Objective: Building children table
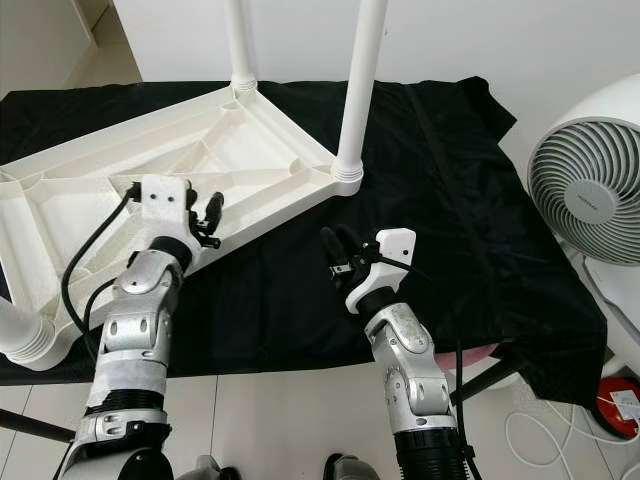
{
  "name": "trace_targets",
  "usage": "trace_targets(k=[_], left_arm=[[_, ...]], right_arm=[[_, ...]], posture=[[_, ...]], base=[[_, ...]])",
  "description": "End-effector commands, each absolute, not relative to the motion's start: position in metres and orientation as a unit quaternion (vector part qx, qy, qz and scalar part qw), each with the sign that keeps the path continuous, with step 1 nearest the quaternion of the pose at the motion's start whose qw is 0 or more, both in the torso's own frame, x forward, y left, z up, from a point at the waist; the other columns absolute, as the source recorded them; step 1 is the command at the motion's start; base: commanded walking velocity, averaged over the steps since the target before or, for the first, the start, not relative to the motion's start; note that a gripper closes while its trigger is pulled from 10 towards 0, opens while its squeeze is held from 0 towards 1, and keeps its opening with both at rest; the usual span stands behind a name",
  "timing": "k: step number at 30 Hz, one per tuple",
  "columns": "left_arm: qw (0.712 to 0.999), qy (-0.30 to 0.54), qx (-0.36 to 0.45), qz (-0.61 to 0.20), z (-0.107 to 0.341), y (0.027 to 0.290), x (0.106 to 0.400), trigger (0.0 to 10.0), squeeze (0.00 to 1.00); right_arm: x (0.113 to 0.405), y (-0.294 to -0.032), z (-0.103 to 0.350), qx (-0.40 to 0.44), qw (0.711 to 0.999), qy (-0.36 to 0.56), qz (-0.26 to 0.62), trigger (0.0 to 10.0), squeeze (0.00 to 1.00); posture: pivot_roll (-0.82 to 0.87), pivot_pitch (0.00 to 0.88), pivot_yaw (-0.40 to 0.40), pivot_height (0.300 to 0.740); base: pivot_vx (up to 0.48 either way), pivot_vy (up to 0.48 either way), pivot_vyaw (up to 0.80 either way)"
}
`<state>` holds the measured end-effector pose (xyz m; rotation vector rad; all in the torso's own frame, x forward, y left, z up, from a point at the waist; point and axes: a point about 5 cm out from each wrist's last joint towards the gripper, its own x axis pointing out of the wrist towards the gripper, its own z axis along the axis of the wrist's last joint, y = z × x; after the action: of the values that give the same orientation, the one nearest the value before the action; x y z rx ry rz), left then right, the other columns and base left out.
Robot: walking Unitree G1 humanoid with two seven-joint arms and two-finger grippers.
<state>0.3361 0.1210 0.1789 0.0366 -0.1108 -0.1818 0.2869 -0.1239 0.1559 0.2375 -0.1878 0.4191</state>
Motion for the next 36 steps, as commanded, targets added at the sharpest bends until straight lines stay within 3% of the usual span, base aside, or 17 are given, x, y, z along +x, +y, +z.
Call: trace_targets(k=[1, 13, 17, 24, 27, 31, 36], left_arm=[[0.995, -0.049, 0.016, -0.086, 0.175, 0.122, 0.334, 10.0, 0.00], [0.964, -0.047, 0.051, -0.257, 0.172, 0.097, 0.317, 10.0, 0.00], [0.963, -0.037, 0.050, -0.264, 0.169, 0.096, 0.316, 10.0, 0.00], [0.993, -0.014, 0.007, -0.117, 0.166, 0.118, 0.329, 10.0, 0.00], [0.993, -0.014, 0.007, -0.117, 0.166, 0.118, 0.329, 10.0, 0.00], [1.000, -0.001, -0.030, 0.006, 0.162, 0.140, 0.332, 10.0, 0.00], [0.997, 0.006, -0.034, 0.068, 0.160, 0.151, 0.330, 10.0, 0.00]], right_arm=[[0.288, -0.124, 0.153, 0.113, 0.968, -0.089, 0.204, 10.0, 0.00], [0.287, -0.125, 0.153, 0.111, 0.968, -0.088, 0.207, 10.0, 0.00], [0.288, -0.125, 0.153, 0.110, 0.968, -0.087, 0.208, 10.0, 0.00], [0.288, -0.126, 0.153, 0.109, 0.969, -0.087, 0.205, 10.0, 0.00], [0.288, -0.126, 0.153, 0.109, 0.969, -0.087, 0.205, 10.0, 0.00], [0.288, -0.126, 0.153, 0.109, 0.969, -0.087, 0.203, 10.0, 0.00], [0.288, -0.126, 0.153, 0.110, 0.969, -0.087, 0.202, 10.0, 0.00]], posture=[[-0.12, 0.100, 0.039, 0.740], [-0.12, 0.100, 0.032, 0.740], [-0.12, 0.100, 0.032, 0.740], [-0.12, 0.098, 0.030, 0.740], [-0.12, 0.098, 0.030, 0.740], [-0.12, 0.098, 0.030, 0.740], [-0.12, 0.098, 0.030, 0.740]], base=[[0.000, 0.000, 0.00], [0.000, 0.000, 0.00], [0.000, 0.000, 0.00], [0.000, 0.000, 0.00], [0.000, 0.000, 0.00], [0.000, 0.000, 0.00], [0.000, 0.000, 0.00]])
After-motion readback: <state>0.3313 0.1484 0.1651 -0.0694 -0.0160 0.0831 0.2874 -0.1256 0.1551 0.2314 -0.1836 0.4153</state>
